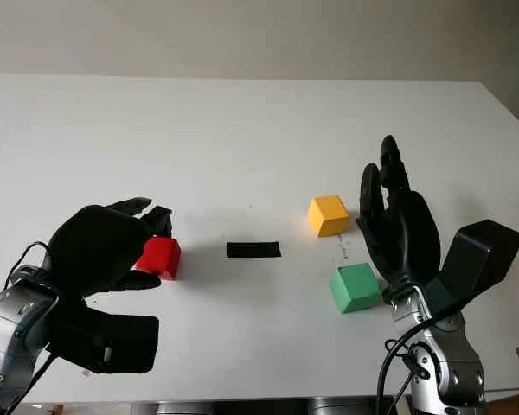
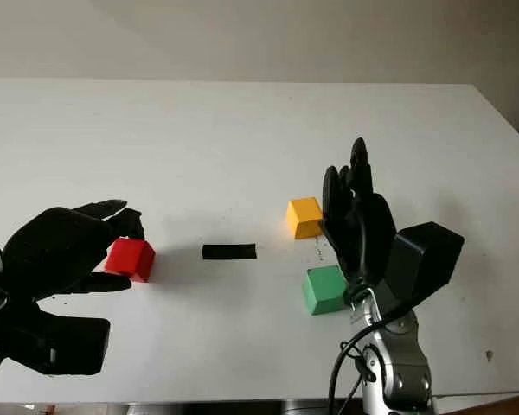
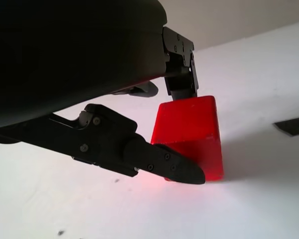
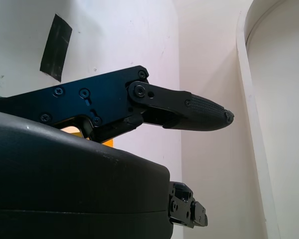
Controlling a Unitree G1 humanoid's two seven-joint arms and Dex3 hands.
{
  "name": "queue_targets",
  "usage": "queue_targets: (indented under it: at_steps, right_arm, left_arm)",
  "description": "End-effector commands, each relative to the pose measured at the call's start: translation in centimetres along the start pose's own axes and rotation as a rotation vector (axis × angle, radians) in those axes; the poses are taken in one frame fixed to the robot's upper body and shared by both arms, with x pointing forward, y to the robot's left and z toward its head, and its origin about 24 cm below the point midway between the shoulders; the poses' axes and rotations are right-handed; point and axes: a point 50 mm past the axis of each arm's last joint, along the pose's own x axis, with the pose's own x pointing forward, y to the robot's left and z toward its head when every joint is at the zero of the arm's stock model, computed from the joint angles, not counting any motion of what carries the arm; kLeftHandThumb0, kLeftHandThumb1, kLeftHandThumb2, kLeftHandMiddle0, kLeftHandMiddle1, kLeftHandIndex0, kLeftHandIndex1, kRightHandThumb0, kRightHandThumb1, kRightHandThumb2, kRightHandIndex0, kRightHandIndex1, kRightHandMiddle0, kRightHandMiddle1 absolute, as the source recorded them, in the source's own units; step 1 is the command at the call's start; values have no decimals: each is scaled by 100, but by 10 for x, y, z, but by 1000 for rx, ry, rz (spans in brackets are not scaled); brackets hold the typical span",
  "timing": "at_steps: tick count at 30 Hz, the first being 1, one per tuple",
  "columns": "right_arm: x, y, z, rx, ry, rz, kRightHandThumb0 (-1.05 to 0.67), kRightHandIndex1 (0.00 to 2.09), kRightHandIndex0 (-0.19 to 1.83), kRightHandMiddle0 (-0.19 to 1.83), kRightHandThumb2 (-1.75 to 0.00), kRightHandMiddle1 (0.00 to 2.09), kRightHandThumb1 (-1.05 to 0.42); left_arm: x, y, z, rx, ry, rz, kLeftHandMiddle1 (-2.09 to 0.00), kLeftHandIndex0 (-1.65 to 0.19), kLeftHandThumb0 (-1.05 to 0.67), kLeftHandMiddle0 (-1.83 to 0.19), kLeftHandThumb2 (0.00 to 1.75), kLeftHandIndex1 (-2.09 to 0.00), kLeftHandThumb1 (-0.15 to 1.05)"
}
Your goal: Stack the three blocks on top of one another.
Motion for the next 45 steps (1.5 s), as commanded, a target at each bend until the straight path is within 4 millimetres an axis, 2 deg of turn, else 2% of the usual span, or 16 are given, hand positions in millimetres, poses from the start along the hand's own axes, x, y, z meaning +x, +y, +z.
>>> queue_targets:
  at_steps: [1, 9, 12, 15, 17, 22, 28, 33, 37, 45]
  right_arm:
    - [0, 0, 2, -5, -10, 3, -65, 0, -19, -19, -58, 0, -105]
    - [0, 2, 2, -9, -7, -5, -66, 0, -19, -19, -55, 0, -105]
    - [-1, 2, 2, -21, -6, -5, -66, 0, -19, -19, -56, 0, -105]
    - [-1, 4, 2, -28, -5, -4, -65, 0, -19, -19, -57, 0, -105]
    - [-1, 5, 2, -27, -5, -6, -65, 0, -19, -19, -57, 0, -105]
    - [0, 6, 1, -23, -5, -10, -64, 0, -19, -19, -58, 0, -105]
    - [-2, 8, 0, -29, 1, -24, -64, 0, -19, -19, -56, 0, -105]
    - [-1, 9, -1, -26, 8, -25, -63, 0, -19, -19, -56, 0, -105]
    - [-1, 11, -3, -17, 17, -27, -61, 0, -19, -19, -56, 0, -105]
    - [-1, 13, -4, -11, 17, -38, -60, 0, -19, -19, -55, 0, -105]
  left_arm:
    - [4, 16, -5, -11, -17, 58, -7, -20, -45, -35, 12, -140, 105]
    - [20, 47, -5, -123, -108, 76, -6, -27, -48, -35, 10, -134, 104]
    - [29, 52, -2, -155, -147, 93, -7, -34, -50, -37, 6, -136, 103]
    - [38, 53, 6, -139, -136, 74, -6, -31, -50, -37, 6, -142, 104]
    - [45, 52, 14, -110, -124, 48, -6, -29, -49, -37, 6, -146, 105]
    - [56, 50, 31, -117, -116, 21, -6, -30, -45, -39, 6, -137, 104]
    - [64, 41, 57, -176, -146, 14, -4, -23, -40, -36, 7, -157, 104]
    - [65, 25, 74, -198, -145, -34, -4, -23, -38, -35, 6, -159, 104]
    - [65, 16, 82, -195, -137, -61, -5, -25, -38, -36, 5, -159, 104]
    - [65, 10, 85, -217, -130, -66, -6, -24, -35, -38, 6, -172, 104]
